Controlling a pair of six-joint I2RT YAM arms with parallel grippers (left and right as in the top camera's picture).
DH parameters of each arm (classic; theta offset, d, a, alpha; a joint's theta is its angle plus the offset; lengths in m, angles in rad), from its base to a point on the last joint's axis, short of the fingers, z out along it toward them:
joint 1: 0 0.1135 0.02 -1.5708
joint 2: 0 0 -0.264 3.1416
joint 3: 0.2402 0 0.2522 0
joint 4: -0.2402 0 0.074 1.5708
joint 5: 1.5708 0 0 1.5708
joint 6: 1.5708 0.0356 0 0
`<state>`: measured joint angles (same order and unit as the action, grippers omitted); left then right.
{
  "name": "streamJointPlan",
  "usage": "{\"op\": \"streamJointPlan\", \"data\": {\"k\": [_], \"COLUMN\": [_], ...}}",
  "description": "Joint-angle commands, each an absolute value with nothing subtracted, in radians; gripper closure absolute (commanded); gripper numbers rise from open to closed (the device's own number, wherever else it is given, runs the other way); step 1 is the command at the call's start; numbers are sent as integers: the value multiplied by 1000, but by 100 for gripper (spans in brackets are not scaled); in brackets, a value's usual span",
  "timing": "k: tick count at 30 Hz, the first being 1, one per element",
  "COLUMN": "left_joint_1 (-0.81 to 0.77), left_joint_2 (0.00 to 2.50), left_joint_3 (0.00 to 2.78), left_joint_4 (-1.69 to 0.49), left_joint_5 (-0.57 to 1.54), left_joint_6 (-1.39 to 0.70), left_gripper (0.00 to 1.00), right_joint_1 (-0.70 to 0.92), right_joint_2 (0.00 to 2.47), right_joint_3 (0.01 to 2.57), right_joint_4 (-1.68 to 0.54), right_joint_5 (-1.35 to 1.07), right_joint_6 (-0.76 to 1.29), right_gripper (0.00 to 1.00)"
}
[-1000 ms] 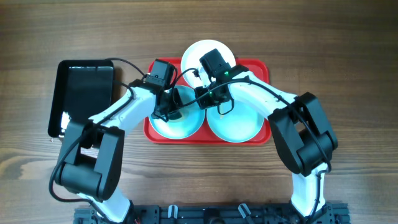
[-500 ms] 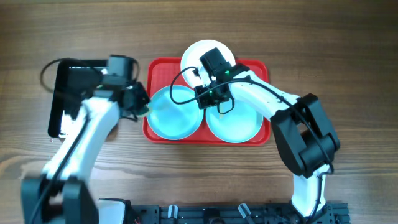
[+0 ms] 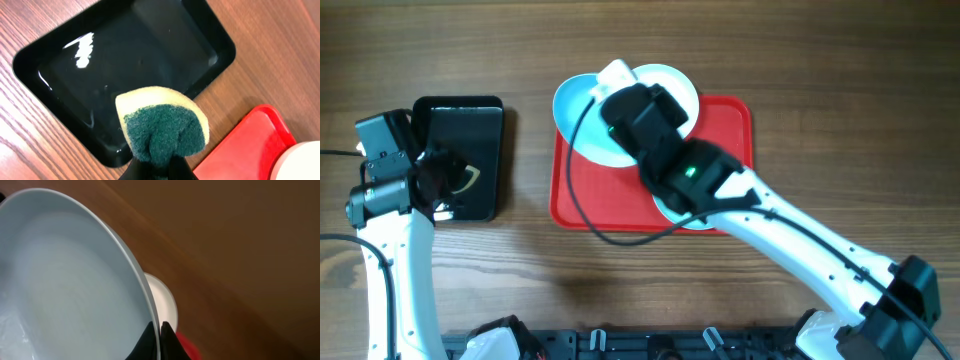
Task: Clean dirty plates on tray and stack at the side
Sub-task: 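Lift the light-blue plate with the right gripper and place it at the right side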
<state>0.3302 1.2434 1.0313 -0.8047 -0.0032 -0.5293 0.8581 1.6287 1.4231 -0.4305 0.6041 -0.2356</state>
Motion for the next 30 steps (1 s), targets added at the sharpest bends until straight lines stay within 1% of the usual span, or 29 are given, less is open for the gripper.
{"op": "streamJointPlan", "data": {"k": [1,3,6,7,8,9,10,11,12,13,15,16,17,18,19,20,21,22,23,24,25,27,29,30], "left_joint_1": [334,334,334,334,334,334,334,334,334,334,334,334,334,334,334,334,334,334,334,334,334,334,334,334], "left_joint_2": [1246,1246,1246,1246,1246,1246,1246,1246,1246,1246,1246,1246,1246,1246,1246,1246,1246,1246,1246,1246,1246,1246,1246,1246], "left_joint_3": [1032,1032,1032,1032,1032,1032,1032,1032,1032,1032,1032,1032,1032,1032,1032,1032,1032,1032,1032,1031,1031,1031,1031,1031], "left_joint_4": [-805,-805,-805,-805,-805,-805,-805,-805,-805,-805,-805,-805,-805,-805,-806,-806,-806,-805,-805,-805,-805,-804,-803,-803], "left_joint_5": [-17,-17,-17,-17,-17,-17,-17,-17,-17,-17,-17,-17,-17,-17,-17,-17,-17,-17,-17,-17,-17,-17,-29,-29], "left_joint_6": [-529,-529,-529,-529,-528,-528,-528,-528,-528,-528,-528,-528,-528,-528,-528,-528,-528,-528,-528,-528,-528,-528,-528,-528], "left_gripper": [96,96,96,96,96,96,96,96,96,96,96,96,96,96,96,96,96,96,96,96,96,96,96,96], "right_joint_1": [910,942,972,986,993,998,993,967,925,882,814,746,653,550,334,249,111,8,-142,-217,-258,-367,-401,-408], "right_joint_2": [1613,1613,1613,1613,1613,1613,1613,1616,1634,1665,1698,1691,1666,1638,1604,1603,1615,1632,1674,1709,1736,1859,1945,1983], "right_joint_3": [1441,1441,1441,1441,1441,1441,1437,1420,1396,1382,1381,1384,1391,1395,1395,1395,1395,1394,1392,1389,1382,1366,1366,1366], "right_joint_4": [-364,-312,-266,-236,-210,-191,-210,-308,-391,-413,-423,-419,-422,-431,-451,-464,-495,-536,-593,-614,-616,-606,-589,-576], "right_joint_5": [774,775,779,824,859,858,760,512,309,285,421,496,429,259,-97,-185,-257,-271,-271,-271,-271,-268,-261,-264], "right_joint_6": [-630,-768,-900,-967,-978,-933,-799,-677,-641,-534,-335,-200,-113,-61,3,32,76,106,108,109,109,108,109,108], "right_gripper": [96,96,96,96,96,96,96,96,96,96,96,96,96,96,96,96,96,96,96,96,96,96,96,91]}}
